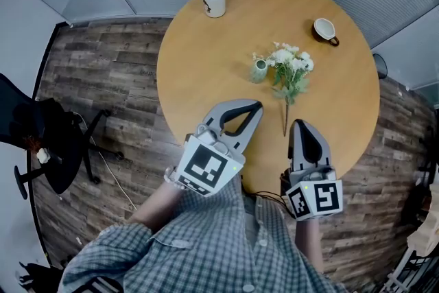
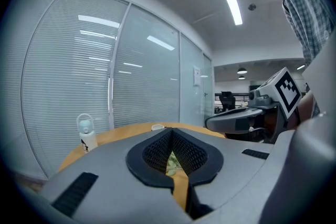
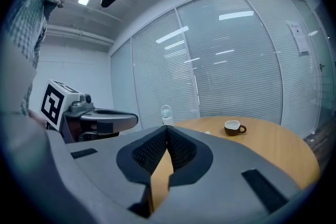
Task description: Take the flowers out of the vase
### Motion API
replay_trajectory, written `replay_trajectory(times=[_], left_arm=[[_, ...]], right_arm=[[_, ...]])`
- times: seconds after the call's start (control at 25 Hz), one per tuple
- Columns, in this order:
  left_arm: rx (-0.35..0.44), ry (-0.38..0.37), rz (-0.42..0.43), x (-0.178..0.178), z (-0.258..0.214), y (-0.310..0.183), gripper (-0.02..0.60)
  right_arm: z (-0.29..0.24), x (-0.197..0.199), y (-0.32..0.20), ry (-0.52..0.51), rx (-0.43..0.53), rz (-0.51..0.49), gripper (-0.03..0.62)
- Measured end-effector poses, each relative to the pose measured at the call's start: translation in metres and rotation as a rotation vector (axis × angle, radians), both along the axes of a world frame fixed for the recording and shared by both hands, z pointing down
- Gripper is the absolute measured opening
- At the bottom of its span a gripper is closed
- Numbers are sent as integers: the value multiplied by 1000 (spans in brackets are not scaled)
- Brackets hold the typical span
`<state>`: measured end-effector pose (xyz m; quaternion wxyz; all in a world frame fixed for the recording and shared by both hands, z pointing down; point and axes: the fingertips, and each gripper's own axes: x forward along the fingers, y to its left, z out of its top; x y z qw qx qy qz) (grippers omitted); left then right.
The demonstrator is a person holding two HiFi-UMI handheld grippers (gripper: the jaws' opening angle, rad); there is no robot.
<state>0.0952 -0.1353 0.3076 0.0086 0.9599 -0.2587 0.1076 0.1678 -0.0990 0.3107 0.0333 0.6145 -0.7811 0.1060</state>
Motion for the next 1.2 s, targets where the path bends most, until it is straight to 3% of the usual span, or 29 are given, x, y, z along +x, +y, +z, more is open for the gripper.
replay_trajectory(times=[1.2], left_arm=[[-6,-3,20,7,4,0,8]], right_arm=[[2,-3,0,50,-16,-23,9]])
